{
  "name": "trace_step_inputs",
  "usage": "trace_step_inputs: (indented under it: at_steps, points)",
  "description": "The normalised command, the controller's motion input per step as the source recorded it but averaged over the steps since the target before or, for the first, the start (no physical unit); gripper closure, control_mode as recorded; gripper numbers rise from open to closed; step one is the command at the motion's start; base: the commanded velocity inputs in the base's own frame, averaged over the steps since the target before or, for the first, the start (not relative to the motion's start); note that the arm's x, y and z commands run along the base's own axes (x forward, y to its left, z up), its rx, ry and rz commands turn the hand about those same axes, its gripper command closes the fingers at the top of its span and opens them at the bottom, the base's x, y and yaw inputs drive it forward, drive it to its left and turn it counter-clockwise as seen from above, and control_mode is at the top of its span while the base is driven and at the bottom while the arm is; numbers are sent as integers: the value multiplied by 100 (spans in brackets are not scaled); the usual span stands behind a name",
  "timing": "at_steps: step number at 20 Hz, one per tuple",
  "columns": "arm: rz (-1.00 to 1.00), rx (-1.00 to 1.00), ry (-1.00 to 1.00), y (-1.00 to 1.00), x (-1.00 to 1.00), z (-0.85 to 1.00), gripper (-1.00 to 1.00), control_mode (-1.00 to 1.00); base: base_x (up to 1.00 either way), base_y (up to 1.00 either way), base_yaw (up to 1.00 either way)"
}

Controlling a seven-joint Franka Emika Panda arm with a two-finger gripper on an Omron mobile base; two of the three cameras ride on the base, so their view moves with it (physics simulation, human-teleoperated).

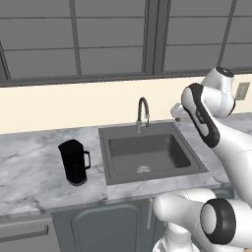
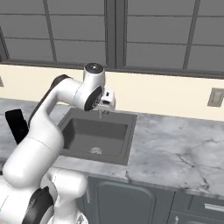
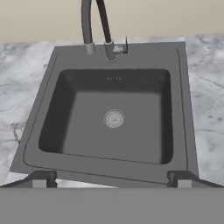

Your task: Turn on the sink faucet and place the jug under the water for a few seconds to fill it up.

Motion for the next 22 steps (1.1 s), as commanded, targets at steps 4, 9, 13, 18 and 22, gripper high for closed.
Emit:
trace_step_inputs:
  at_steps: [4,9,13,18,22]
  points:
    - [24,3,-41,-26,47,-99,-100,-100,0,0,0]
    - [38,12,-51,-8,76,-48,-100,-100,0,0,0]
    - [52,10,-47,-3,71,-8,-100,-100,0,0,0]
    - [48,3,-45,-32,39,-2,-100,-100,0,0,0]
    - [17,1,-22,-25,45,0,-100,-100,0,0,0]
